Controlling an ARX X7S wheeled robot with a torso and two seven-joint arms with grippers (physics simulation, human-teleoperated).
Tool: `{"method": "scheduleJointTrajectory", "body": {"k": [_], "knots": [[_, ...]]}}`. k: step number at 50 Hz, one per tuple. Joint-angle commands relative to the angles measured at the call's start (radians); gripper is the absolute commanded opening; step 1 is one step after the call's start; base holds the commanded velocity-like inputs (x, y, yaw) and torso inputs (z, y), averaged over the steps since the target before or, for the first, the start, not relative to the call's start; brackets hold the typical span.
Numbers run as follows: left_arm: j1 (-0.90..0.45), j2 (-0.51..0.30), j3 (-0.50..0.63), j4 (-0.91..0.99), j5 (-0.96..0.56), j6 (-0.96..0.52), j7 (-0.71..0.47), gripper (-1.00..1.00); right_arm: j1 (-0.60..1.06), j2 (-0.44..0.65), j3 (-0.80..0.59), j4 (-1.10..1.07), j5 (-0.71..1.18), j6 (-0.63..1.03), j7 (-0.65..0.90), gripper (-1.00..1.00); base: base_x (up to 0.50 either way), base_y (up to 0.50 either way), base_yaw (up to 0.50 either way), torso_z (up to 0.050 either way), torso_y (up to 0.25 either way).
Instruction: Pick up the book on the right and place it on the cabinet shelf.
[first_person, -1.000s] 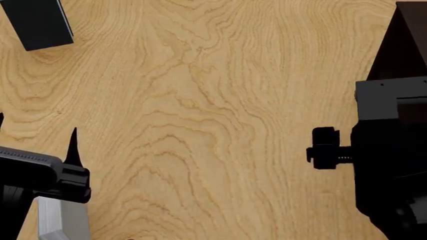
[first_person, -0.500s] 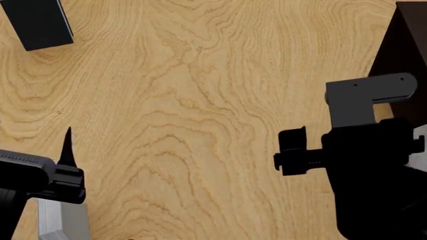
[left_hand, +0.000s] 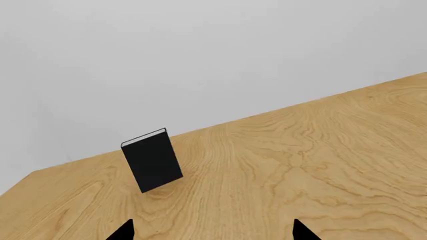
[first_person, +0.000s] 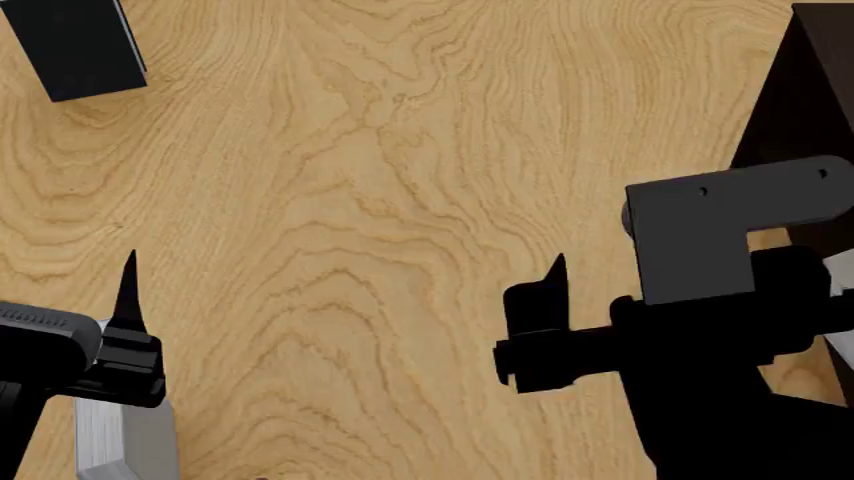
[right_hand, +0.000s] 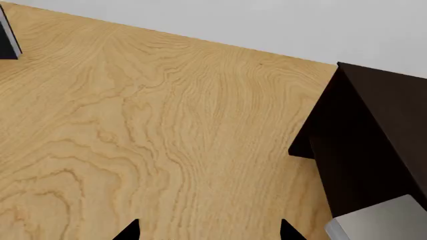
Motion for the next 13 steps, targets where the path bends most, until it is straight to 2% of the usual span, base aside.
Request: {"method": "scheduleJointTrajectory", "body": {"k": [1,13], "knots": [[0.004,-0.003,-0.005,0.014,-0.008,-0.005,-0.003,1.0,-0.007,0.042,0.057,-0.174,0.225,0.026,0.19,1.0,0.0,0.0,0.0,0.0,0.0],[0.016,-0.007,-0.015,0.064,-0.023,-0.032,-0.013,1.0,0.05,0.095,0.043,-0.323,0.503,-0.024,0.419,1.0,0.0,0.0,0.0,0.0,0.0]]}}
